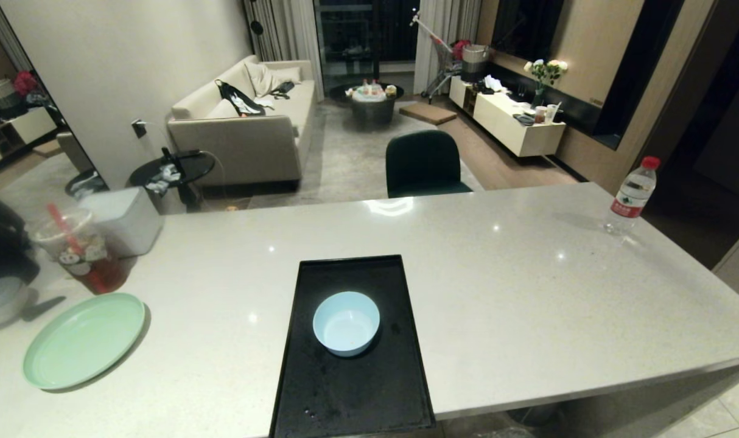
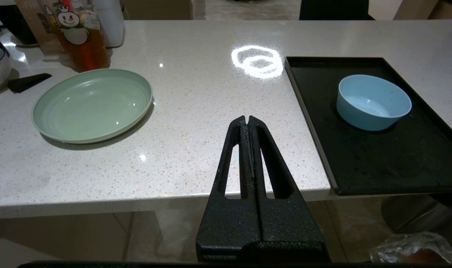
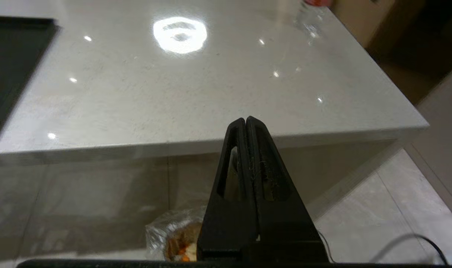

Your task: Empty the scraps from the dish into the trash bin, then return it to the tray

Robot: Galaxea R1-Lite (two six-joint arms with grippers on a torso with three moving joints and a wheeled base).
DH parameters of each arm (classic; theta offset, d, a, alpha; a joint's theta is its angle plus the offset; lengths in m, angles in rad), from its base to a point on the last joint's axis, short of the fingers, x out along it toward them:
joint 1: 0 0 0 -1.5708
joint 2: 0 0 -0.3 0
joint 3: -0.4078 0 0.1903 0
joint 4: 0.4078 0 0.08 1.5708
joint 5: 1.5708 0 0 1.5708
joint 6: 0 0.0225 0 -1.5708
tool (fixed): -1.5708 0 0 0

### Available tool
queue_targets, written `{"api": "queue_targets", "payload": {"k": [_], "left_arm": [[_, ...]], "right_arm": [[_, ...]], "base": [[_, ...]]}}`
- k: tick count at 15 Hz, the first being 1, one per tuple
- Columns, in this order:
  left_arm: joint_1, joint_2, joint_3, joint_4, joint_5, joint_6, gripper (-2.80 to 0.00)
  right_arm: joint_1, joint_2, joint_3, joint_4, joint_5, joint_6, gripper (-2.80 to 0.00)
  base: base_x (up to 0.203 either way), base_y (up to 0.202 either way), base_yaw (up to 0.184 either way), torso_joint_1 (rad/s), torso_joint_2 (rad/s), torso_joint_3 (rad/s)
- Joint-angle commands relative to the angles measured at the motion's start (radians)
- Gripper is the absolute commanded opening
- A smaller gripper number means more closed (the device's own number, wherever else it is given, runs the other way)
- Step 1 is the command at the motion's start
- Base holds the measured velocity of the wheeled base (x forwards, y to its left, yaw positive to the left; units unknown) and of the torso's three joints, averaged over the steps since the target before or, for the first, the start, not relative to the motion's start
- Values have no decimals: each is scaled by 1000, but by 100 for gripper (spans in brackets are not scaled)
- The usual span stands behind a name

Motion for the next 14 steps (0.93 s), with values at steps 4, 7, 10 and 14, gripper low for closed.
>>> {"api": "queue_targets", "payload": {"k": [4, 7, 10, 14], "left_arm": [[0, 1, 0, 0, 1, -1, -280], [0, 1, 0, 0, 1, -1, -280], [0, 1, 0, 0, 1, -1, -280], [0, 1, 0, 0, 1, -1, -280]], "right_arm": [[7, -166, 1, 24, 53, 10, -280], [7, -166, 1, 52, 53, 75, -280], [7, -166, 1, 52, 52, 99, -280], [7, -166, 1, 52, 52, 103, -280]], "base": [[0, 0, 0, 0, 0, 0], [0, 0, 0, 0, 0, 0], [0, 0, 0, 0, 0, 0], [0, 0, 0, 0, 0, 0]]}}
